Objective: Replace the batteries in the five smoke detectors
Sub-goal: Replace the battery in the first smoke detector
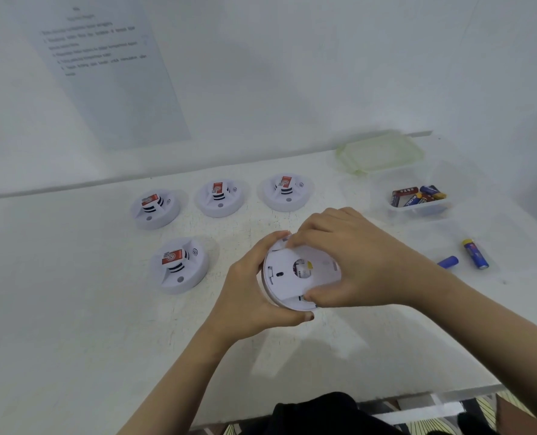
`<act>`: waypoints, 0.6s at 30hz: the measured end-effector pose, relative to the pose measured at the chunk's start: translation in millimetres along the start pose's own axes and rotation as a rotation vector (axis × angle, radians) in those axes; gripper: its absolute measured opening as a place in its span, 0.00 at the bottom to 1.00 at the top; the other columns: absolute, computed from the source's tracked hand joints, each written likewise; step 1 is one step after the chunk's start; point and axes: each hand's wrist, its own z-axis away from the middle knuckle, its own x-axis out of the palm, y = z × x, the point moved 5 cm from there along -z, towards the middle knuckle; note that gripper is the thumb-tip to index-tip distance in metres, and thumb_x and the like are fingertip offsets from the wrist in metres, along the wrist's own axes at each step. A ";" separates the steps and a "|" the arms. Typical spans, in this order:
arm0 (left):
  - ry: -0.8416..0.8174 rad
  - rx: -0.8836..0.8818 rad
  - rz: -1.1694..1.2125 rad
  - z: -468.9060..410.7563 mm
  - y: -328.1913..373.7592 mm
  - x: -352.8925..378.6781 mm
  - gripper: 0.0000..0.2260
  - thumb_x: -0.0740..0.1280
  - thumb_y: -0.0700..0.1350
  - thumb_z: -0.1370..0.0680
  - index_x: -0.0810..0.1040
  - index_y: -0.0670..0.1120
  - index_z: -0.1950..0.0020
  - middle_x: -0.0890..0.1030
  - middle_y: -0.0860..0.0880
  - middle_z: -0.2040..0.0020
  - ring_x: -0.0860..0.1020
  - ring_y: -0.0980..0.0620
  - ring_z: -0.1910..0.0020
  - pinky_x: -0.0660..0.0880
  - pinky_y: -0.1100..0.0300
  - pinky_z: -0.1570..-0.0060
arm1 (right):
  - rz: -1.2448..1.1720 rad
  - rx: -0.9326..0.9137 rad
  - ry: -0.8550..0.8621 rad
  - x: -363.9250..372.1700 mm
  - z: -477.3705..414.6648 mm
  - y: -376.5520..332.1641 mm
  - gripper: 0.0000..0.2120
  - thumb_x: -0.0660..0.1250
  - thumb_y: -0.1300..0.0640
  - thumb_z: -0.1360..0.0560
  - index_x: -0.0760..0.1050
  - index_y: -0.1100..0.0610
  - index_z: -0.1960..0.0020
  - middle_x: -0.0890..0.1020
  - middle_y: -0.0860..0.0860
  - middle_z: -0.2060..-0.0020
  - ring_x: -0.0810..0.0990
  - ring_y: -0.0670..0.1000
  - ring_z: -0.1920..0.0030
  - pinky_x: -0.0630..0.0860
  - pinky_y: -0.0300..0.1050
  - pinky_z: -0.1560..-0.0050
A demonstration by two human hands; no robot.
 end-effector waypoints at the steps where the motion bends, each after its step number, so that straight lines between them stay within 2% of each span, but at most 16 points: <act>1: -0.001 -0.001 -0.004 -0.6 -0.8 0.1 0.42 0.81 0.47 0.45 0.69 0.56 0.34 0.77 0.62 0.41 0.78 0.60 0.42 0.74 0.70 0.48 | -0.018 0.008 0.006 0.5 0.2 0.5 0.26 0.68 0.42 0.37 0.73 0.48 0.41 0.74 0.43 0.54 0.71 0.46 0.53 0.65 0.41 0.50; 5: -0.013 -0.011 -0.054 -4.5 -10.0 -0.9 0.42 0.82 0.49 0.44 0.68 0.59 0.34 0.77 0.62 0.40 0.77 0.60 0.41 0.75 0.68 0.46 | -0.094 0.039 0.031 4.0 -0.2 6.5 0.25 0.68 0.41 0.37 0.73 0.48 0.43 0.74 0.41 0.56 0.68 0.43 0.57 0.64 0.35 0.52; 9: 0.064 -0.040 -0.127 -5.0 -23.4 -11.2 0.42 0.83 0.47 0.43 0.66 0.58 0.34 0.77 0.64 0.42 0.76 0.66 0.43 0.72 0.73 0.48 | -0.110 0.185 0.093 10.9 5.2 21.1 0.29 0.65 0.36 0.37 0.74 0.49 0.40 0.77 0.43 0.52 0.72 0.45 0.52 0.62 0.36 0.52; 11: 0.151 -0.075 -0.116 -3.0 -30.0 -22.1 0.40 0.82 0.49 0.44 0.67 0.59 0.37 0.77 0.68 0.46 0.76 0.68 0.45 0.72 0.76 0.51 | -0.047 0.244 0.028 25.7 11.0 26.9 0.32 0.65 0.38 0.36 0.71 0.50 0.36 0.76 0.44 0.48 0.72 0.47 0.48 0.58 0.38 0.52; 13: 0.233 -0.109 -0.110 0.1 -36.0 -35.1 0.37 0.80 0.54 0.45 0.68 0.60 0.39 0.77 0.70 0.47 0.76 0.70 0.47 0.71 0.77 0.52 | -0.019 0.217 -0.079 44.7 16.7 27.2 0.29 0.65 0.42 0.35 0.71 0.48 0.35 0.76 0.46 0.46 0.72 0.50 0.45 0.59 0.40 0.49; 15: 0.279 -0.140 -0.133 2.9 -43.9 -46.0 0.41 0.77 0.60 0.46 0.69 0.54 0.34 0.77 0.65 0.45 0.75 0.68 0.44 0.73 0.72 0.47 | -0.014 0.165 -0.167 58.0 20.2 26.7 0.26 0.66 0.47 0.31 0.70 0.46 0.34 0.74 0.47 0.40 0.69 0.51 0.38 0.58 0.42 0.43; 18: 0.301 -0.159 -0.175 7.9 -53.5 -54.2 0.46 0.77 0.61 0.46 0.68 0.48 0.31 0.77 0.57 0.40 0.76 0.58 0.41 0.77 0.54 0.41 | -0.035 0.135 -0.301 68.4 23.6 26.5 0.30 0.63 0.59 0.26 0.62 0.37 0.29 0.55 0.49 0.25 0.53 0.49 0.26 0.50 0.44 0.29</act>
